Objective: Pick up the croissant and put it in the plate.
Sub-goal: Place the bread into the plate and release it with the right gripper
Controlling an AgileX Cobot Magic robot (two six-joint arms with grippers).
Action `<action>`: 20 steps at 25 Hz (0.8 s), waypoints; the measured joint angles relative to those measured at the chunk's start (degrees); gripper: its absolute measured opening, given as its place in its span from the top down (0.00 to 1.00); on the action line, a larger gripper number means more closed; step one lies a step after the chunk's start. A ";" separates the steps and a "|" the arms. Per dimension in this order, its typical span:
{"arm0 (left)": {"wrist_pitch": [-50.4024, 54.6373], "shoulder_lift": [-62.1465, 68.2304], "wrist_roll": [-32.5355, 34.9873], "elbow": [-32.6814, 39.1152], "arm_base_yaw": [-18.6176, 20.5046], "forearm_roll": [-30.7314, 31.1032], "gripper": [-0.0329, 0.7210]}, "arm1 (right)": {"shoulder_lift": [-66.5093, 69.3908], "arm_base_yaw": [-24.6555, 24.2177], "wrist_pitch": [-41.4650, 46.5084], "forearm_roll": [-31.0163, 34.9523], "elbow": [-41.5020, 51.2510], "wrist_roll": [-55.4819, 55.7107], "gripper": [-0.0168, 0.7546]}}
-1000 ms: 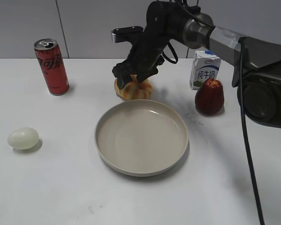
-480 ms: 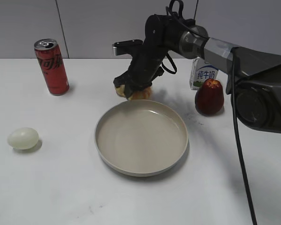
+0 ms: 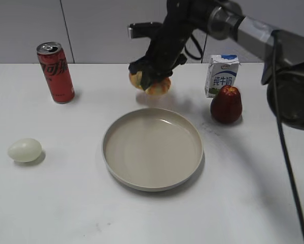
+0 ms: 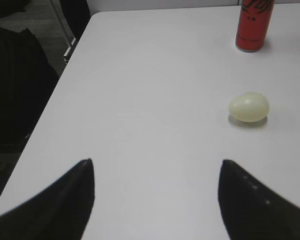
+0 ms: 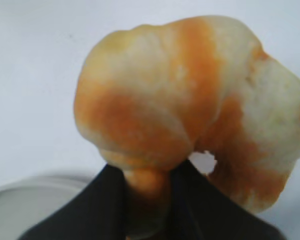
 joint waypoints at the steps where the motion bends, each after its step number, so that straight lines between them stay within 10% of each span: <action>1: 0.00 0.00 0.00 0.00 0.00 0.00 0.18 | -1.74 -0.14 0.65 0.00 0.00 0.05 0.80; 12: 0.00 0.00 0.00 0.00 0.00 0.00 0.18 | -23.59 2.65 2.36 -3.54 16.72 -0.08 0.81; 20: 0.00 0.00 0.00 0.00 0.00 0.00 0.18 | -28.41 11.41 -20.12 -3.36 47.07 -0.13 0.81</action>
